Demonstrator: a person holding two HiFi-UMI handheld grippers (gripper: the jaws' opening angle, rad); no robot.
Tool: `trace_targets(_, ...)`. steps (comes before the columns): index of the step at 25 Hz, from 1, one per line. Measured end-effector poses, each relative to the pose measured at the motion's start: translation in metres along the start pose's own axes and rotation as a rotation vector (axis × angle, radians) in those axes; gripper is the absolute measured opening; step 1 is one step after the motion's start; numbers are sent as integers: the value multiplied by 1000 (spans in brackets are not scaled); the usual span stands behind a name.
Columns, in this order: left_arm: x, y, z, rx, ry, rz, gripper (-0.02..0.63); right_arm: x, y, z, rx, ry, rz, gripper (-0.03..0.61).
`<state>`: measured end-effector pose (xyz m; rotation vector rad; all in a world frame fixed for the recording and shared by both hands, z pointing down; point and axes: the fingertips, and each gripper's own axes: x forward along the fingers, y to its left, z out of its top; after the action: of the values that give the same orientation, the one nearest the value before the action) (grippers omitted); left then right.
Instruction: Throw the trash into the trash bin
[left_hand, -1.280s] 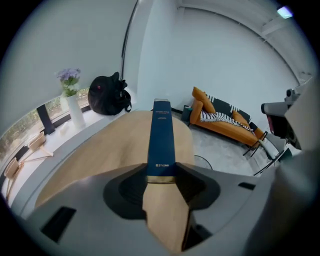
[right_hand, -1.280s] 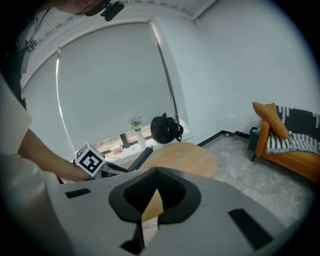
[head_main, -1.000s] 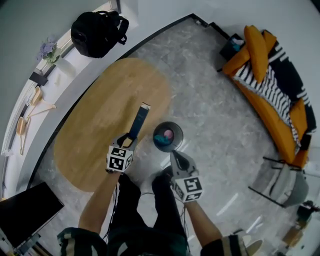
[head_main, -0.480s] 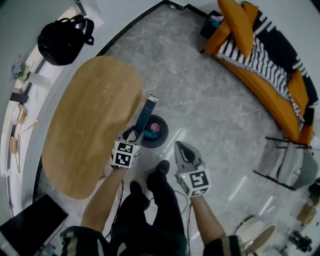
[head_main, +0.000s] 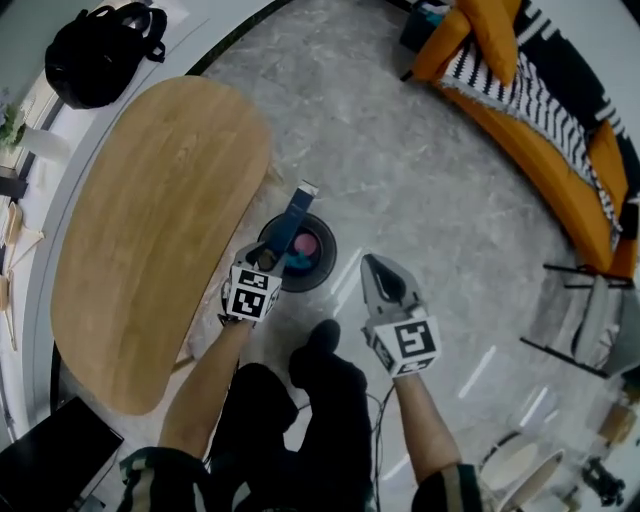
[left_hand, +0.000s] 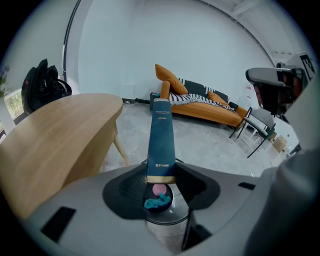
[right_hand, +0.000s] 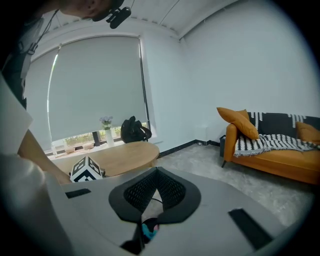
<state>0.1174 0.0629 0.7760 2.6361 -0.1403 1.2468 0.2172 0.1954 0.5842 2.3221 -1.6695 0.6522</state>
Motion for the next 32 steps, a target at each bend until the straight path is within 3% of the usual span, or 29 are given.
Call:
trace_targets(8, 73, 22, -81, 147, 94, -1, 175, 49, -3, -53, -5, -74, 31, 0)
trace_targets(13, 96, 25, -120, 158, 180, -20, 175, 59, -5, -76, 30, -79, 57, 0)
trace_targets(17, 99, 24, -132, 209, 197, -28, 182, 57, -17, -91, 50, -69, 23, 0)
trace_targets(23, 75, 21, -105, 178, 126, -10, 206, 49, -11, -78, 64, -44, 38, 0)
trace_targets(27, 30, 5, -57, 130, -12, -20, 197, 36, 9, -47, 59, -26, 67, 0)
trace_targets(32, -60, 5, 5, 80, -129, 13, 9, 14, 50, 16, 39, -11, 118, 0)
